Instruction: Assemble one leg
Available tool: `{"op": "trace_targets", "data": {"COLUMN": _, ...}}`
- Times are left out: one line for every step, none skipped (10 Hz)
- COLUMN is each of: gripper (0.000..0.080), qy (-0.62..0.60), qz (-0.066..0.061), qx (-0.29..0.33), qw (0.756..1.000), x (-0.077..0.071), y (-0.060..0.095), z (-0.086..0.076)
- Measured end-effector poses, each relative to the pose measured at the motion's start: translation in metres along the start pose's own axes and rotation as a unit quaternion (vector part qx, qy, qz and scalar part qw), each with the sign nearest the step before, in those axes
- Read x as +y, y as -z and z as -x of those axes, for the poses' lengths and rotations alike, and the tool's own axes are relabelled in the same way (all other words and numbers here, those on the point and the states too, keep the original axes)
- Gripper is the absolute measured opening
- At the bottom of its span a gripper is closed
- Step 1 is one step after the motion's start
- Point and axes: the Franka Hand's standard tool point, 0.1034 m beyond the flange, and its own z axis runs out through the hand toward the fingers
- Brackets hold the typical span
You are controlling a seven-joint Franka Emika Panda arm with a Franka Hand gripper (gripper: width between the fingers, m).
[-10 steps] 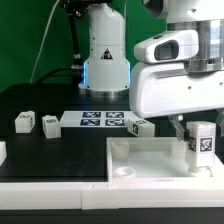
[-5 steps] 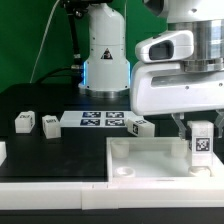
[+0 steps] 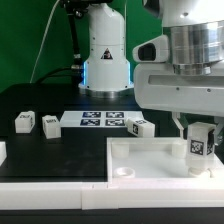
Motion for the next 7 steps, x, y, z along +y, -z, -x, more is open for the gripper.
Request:
{"op": "trace_targets", "data": {"gripper": 0.0292, "qy": -0.057, "qz": -0.001, "qx": -0.002, "qw": 0.998, "x": -0.0009, "y": -0.0002, "z": -0.0003}}
{"op": "trace_targets", "data": {"gripper": 0.0292, "qy": -0.084, "qz": -0.001, "qx": -0.001, "qw": 0.996, "x": -0.0021, "y": -0.0001, "z": 0.0006}}
{"op": "trace_targets", "data": {"gripper": 0.0292, "qy": -0.115, "qz": -0.002, "qx": -0.001, "qw": 0.993, "x": -0.0022, "y": -0.0002, "z": 0.0005}}
{"op": "trace_targets", "data": {"gripper": 0.0292, "qy": -0.093, "qz": -0.002, "qx": -0.001, "qw": 0.996, "x": -0.0022, "y": -0.0002, "z": 0.0006}}
{"op": "trace_targets", "data": {"gripper": 0.0484, "qy": -0.065, "qz": -0.002, "qx": -0.002, "qw": 0.998, "x": -0.0024, "y": -0.0003, "z": 0.0009}}
{"op": "trace_targets", "data": {"gripper": 0.0484, "qy": -0.043, "qz": -0.002, "qx": -0.002, "qw": 0.999, "x": -0.0033, "y": -0.0005, "z": 0.0028}}
{"op": "trace_targets", "data": {"gripper": 0.0612, "qy": 0.002, "qz": 0.000, "qx": -0.001, "qw": 1.000, "x": -0.0049, "y": -0.0011, "z": 0.0060}}
